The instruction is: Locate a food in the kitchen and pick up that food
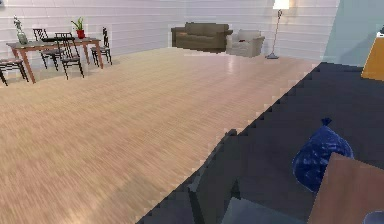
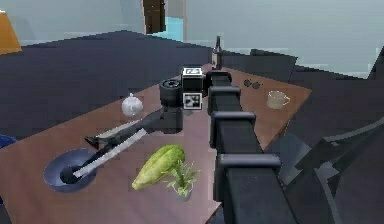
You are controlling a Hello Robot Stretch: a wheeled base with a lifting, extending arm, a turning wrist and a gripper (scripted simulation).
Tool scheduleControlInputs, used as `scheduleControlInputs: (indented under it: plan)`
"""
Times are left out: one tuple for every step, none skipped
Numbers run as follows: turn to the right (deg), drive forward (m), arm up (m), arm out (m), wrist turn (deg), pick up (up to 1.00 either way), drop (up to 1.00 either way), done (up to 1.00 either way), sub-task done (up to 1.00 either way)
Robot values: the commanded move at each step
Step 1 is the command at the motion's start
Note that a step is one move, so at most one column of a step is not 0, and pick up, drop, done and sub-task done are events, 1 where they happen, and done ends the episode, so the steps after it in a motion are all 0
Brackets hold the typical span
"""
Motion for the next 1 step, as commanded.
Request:
scheduleControlInputs:
  plan:
    - [0.0,0.00,0.00,0.00,42.0,0.00,0.00,0.00,0.00]
